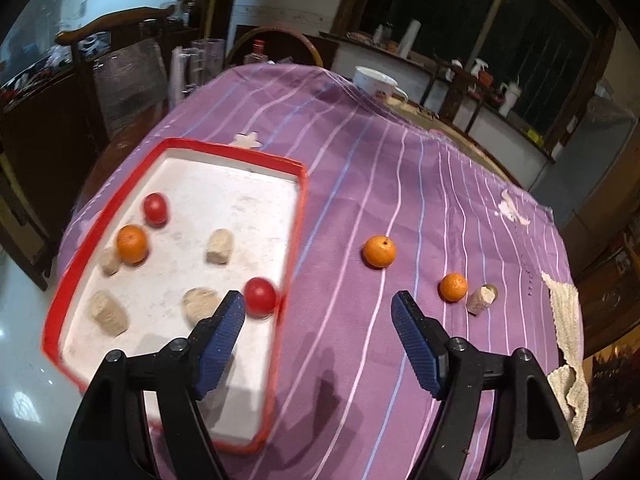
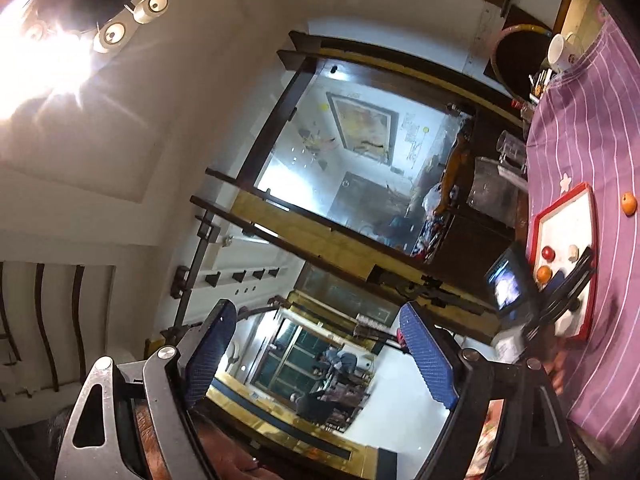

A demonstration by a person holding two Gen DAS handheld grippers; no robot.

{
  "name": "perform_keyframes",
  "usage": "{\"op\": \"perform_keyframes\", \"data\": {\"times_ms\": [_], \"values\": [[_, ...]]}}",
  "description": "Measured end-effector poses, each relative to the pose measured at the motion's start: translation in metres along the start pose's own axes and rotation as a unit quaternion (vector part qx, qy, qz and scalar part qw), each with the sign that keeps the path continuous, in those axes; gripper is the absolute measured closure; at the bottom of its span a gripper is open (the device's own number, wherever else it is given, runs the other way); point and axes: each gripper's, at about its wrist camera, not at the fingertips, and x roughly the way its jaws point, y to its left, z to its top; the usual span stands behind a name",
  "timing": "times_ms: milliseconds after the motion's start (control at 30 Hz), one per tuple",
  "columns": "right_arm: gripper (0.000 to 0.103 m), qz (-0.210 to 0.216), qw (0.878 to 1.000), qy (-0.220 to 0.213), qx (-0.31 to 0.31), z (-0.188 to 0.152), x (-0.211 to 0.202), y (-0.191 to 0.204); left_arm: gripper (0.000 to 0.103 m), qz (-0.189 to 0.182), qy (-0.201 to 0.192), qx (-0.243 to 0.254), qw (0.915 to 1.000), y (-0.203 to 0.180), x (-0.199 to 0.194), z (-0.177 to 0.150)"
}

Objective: Organize fruits

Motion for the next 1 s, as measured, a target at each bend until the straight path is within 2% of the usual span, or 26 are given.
{"op": "perform_keyframes", "data": {"times_ms": [300,667,833,900,967,1000], "values": [[0.014,-0.011,0.999,-0.016,-0.043,0.004,-0.018,0.010,0.028,0.034,0.035,0.080,0.9956,-0.051,0.063,0.018],[0.014,-0.035,0.996,-0.046,-0.073,0.010,-0.035,0.009,0.028,0.043,0.049,0.063,0.9959,-0.053,0.089,0.026],[0.013,-0.056,0.996,-0.051,-0.037,0.017,-0.037,-0.014,0.028,0.042,0.055,0.060,0.9958,-0.056,0.101,0.030],[0.013,-0.098,0.992,-0.068,-0.036,0.024,-0.044,-0.028,0.028,0.042,0.056,0.062,0.9956,-0.057,0.105,0.031],[0.011,-0.185,0.978,-0.082,-0.046,0.041,-0.052,-0.054,0.028,0.042,0.058,0.062,0.9955,-0.057,0.108,0.032],[0.011,-0.243,0.966,-0.078,-0.048,0.054,-0.056,-0.076,0.028,0.041,0.058,0.061,0.9956,-0.056,0.109,0.032]]}}
